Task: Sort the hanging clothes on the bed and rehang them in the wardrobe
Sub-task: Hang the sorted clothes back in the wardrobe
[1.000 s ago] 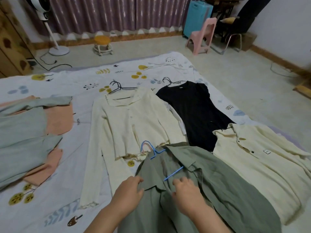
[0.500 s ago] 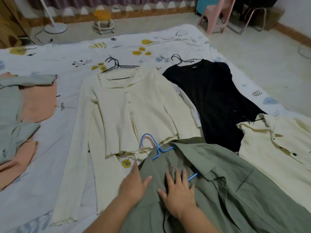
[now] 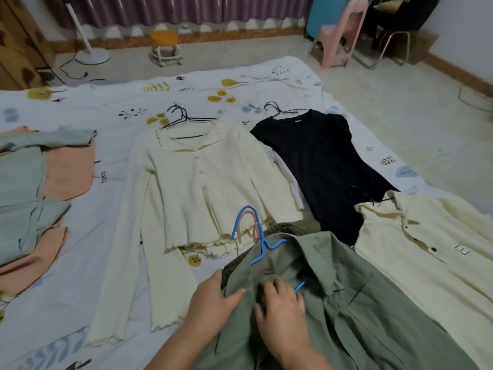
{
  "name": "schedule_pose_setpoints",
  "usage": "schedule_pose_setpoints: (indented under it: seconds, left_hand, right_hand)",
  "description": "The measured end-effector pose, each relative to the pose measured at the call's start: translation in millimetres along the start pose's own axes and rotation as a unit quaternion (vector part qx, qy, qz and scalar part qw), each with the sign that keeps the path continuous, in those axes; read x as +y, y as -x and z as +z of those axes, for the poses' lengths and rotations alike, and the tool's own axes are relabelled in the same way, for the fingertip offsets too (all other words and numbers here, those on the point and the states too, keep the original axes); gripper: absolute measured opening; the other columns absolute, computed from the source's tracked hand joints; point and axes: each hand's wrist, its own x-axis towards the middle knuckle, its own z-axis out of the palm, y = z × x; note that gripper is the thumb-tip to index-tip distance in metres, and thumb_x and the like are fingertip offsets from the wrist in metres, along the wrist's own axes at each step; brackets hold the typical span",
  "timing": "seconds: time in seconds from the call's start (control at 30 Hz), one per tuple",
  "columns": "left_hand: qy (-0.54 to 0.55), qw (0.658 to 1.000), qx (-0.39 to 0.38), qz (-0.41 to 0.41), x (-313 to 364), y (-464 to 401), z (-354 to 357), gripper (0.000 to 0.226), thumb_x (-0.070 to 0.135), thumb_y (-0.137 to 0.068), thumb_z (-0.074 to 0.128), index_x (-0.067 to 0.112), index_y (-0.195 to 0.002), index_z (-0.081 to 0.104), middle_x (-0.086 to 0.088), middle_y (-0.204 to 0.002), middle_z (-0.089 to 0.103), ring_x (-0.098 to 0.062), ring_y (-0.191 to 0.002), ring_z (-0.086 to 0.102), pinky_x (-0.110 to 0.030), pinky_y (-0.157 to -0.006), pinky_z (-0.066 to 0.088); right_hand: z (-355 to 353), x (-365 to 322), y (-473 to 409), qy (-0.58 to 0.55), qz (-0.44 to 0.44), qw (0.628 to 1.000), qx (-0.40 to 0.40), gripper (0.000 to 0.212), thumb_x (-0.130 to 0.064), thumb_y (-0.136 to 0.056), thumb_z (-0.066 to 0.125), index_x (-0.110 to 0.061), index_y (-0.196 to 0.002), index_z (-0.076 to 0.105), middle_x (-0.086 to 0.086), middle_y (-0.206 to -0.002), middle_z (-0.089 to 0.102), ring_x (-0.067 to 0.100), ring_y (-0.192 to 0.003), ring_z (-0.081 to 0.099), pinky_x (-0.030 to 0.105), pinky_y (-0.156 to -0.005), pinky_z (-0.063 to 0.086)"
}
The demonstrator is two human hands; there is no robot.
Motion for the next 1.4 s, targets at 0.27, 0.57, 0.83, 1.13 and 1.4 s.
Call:
schedule_pose_setpoints:
  seconds: [0.27,0.57,0.83,1.13,1.4]
  left_hand:
    - [0.069,0.997,0.008,0.021,45.8,67.2,-30.1,0.026,0.021,-0.076,0.073,0.037,-0.086,0.054,0.016,-0.091,0.066,-0.004,-0.089,0.062,-0.01,-0.069,0.044]
    - [0.122,0.99,-0.015,0.064,91.5,151.8,-48.9,0.034,0.014,-0.076,0.073,0.04,-0.087,0.056,0.02,-0.092,0.066,0.007,-0.087,0.061,-0.005,-0.068,0.042]
    - [0.135,0.986,-0.041,0.092,113.0,210.8,-51.1,0.033,0.012,-0.077,0.071,0.039,-0.09,0.057,0.02,-0.092,0.066,0.006,-0.087,0.061,-0.006,-0.067,0.045]
    - [0.139,0.973,-0.129,0.13,117.1,258.0,-73.6,0.028,0.015,-0.079,0.071,0.034,-0.093,0.058,0.017,-0.093,0.066,0.002,-0.085,0.063,-0.008,-0.064,0.047]
    - [0.062,0.947,-0.217,0.227,127.2,312.6,-95.6,0.027,0.024,-0.08,0.071,0.035,-0.099,0.056,0.014,-0.098,0.064,-0.002,-0.09,0.06,-0.017,-0.073,0.051]
  right_hand:
    - [-107.3,2.7,5.4,-0.127,0.044,0.981,0.142,0.039,-0.001,-0.07,0.065,-0.006,-0.109,0.06,0.012,-0.106,0.058,0.032,-0.098,0.055,0.041,-0.085,0.048]
    - [-214.9,11.8,27.7,0.06,-0.032,0.993,0.096,0.065,-0.005,-0.075,0.062,-0.024,-0.135,0.046,0.011,-0.15,0.024,0.031,-0.14,0.016,0.057,-0.112,0.009]
    - [-273.2,11.4,55.4,0.112,-0.101,0.978,-0.142,0.03,-0.006,-0.076,0.051,-0.017,-0.102,0.063,0.005,-0.111,0.062,0.026,-0.114,0.052,0.047,-0.106,0.035]
    - [-312.5,0.4,130.9,0.102,-0.029,0.984,-0.145,0.006,-0.017,-0.071,0.055,-0.021,-0.066,0.054,-0.004,-0.062,0.05,0.025,-0.071,0.054,0.029,-0.061,0.044]
    - [-355.4,-18.6,242.6,0.079,0.09,0.983,-0.139,0.006,-0.017,-0.076,0.054,-0.02,-0.071,0.055,-0.002,-0.067,0.052,0.021,-0.071,0.053,0.026,-0.055,0.041]
